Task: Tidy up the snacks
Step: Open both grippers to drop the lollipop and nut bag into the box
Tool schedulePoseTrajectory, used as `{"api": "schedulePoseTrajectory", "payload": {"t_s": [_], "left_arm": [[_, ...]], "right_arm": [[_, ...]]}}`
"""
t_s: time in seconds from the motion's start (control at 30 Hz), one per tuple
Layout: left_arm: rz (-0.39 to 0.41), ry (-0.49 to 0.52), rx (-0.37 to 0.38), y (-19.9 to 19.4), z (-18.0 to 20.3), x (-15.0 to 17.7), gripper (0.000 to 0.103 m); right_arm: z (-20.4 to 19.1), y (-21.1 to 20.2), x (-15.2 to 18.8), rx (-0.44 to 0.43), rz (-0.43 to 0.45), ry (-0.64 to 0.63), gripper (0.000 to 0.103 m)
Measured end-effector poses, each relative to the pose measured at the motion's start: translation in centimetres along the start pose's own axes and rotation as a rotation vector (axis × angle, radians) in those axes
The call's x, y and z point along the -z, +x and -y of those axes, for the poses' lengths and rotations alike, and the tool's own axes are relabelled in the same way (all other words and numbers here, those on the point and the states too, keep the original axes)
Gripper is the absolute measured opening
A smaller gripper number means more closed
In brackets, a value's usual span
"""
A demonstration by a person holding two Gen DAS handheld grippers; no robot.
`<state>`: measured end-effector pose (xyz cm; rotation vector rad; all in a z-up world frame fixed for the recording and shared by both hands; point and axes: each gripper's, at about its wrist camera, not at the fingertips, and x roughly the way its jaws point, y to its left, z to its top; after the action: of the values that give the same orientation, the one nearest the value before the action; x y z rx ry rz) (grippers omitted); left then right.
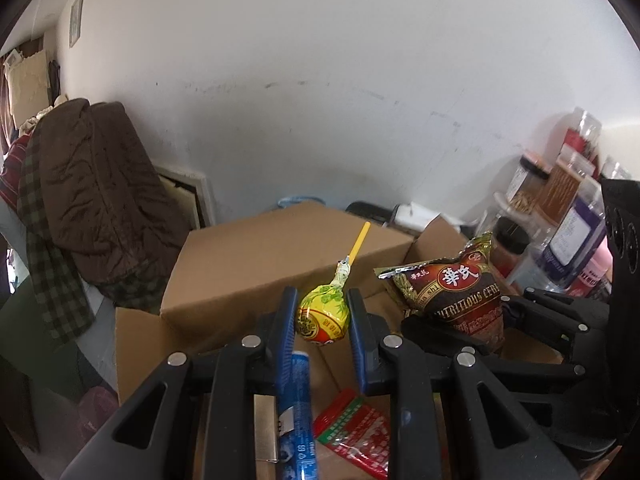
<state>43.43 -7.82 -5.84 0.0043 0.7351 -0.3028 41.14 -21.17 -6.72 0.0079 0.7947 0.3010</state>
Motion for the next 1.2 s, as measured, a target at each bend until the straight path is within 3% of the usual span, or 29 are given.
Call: {"api": "schedulePoseTrajectory", "payload": {"t_s": [0.7,1.03,1.2], "left_arm": [[-0.244,-0.008,-0.05,5.1,-0.8,1.5,0.024],[-0.267,-0.003,-0.123,5.2,-0.9,1.8,0.025],[-0.272,-0.019,-0.13,4.8,-1.1,2.1,0.025]], "right_arm": [[-0.1,3.6,0.7,0.128,-0.125,-0.035,0.04],[-0.8,4.2,0.8,0.171,-0.155,-0.074,0.046],[-1.0,3.8,1.0,0.193,-0.152,-0.073,0.057]]}}
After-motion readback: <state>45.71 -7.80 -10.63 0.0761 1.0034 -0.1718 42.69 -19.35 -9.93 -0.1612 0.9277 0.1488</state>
